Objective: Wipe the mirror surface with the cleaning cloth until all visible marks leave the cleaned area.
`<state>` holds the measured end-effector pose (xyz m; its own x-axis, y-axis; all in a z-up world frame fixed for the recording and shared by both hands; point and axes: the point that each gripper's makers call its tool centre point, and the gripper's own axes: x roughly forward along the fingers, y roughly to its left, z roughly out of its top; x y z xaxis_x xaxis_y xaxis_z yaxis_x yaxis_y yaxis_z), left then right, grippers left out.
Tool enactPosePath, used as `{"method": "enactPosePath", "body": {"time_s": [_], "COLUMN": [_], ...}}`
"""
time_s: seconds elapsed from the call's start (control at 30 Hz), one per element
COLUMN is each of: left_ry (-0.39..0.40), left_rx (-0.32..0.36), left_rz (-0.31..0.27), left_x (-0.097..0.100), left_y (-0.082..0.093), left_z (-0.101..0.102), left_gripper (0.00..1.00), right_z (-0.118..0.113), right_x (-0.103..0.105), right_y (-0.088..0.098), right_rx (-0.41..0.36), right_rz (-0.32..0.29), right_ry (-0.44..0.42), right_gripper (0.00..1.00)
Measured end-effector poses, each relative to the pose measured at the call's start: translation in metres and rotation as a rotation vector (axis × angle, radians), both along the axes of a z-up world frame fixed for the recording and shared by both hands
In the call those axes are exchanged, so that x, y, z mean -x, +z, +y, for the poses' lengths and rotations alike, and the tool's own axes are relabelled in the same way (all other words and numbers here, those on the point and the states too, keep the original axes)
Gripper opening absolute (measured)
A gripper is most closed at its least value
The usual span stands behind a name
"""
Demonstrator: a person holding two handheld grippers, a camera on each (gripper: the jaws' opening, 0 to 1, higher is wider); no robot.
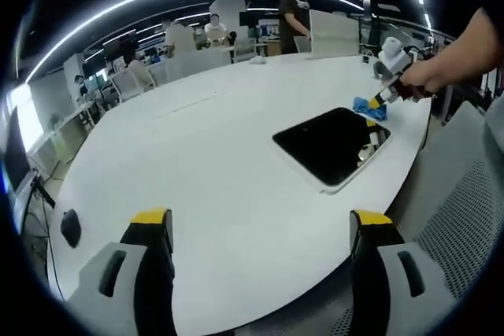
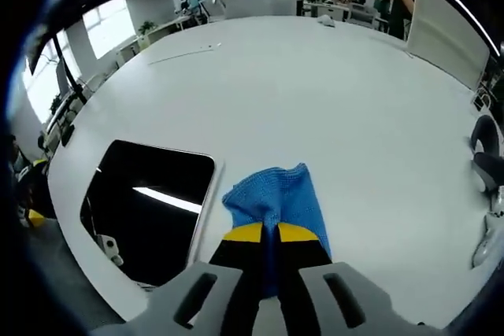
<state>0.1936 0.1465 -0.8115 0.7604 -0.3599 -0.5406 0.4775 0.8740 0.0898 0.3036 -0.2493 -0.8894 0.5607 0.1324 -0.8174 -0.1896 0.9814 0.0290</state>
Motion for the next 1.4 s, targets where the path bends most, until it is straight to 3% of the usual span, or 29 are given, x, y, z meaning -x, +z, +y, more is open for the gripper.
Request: {"method": "enactPosePath", "body": {"time_s": [0.13,0.27,0.37,0.5,0.6,0.7,0.93,1.23,1.4], "left_ry": [-0.016,-0.027,-0.032,-0.024,-0.030,-0.029,-0.043,-0.036,-0.041], "left_rx": [0.005,0.006,0.010,0.010,0.015,0.008,0.016,0.067,0.075], "left_rz": [-0.003,0.001,0.016,0.004,0.001,-0.006,-0.003,-0.005,0.008], "left_x": [0.001,0.002,0.003,0.002,0.001,0.001,0.002,0.003,0.004], "left_y": [0.001,-0.001,-0.003,0.000,0.000,0.001,0.002,0.005,0.003], "left_z": [-0.003,-0.005,-0.006,-0.006,-0.006,-0.006,-0.010,-0.014,-0.016], "left_gripper": [0.95,0.95,0.96,0.95,0.95,0.95,0.96,0.99,0.99], "right_z": [0.000,-0.002,-0.001,0.001,0.007,0.014,0.036,0.060,0.071], "right_x": [0.000,0.001,0.001,-0.004,-0.004,-0.007,-0.018,-0.023,-0.026], "right_y": [0.001,0.002,0.002,0.013,0.017,0.020,0.024,0.020,0.017], "right_rx": [0.031,-0.008,-0.066,-0.022,-0.080,-0.083,-0.168,-0.190,-0.128], "right_rz": [0.012,0.027,0.056,0.031,0.039,0.033,0.047,0.078,0.075], "right_ry": [-0.003,-0.037,-0.115,-0.090,-0.139,-0.135,-0.177,-0.159,-0.114], "right_gripper": [0.00,0.00,0.00,0.00,0.00,0.00,0.00,0.00,0.00]}}
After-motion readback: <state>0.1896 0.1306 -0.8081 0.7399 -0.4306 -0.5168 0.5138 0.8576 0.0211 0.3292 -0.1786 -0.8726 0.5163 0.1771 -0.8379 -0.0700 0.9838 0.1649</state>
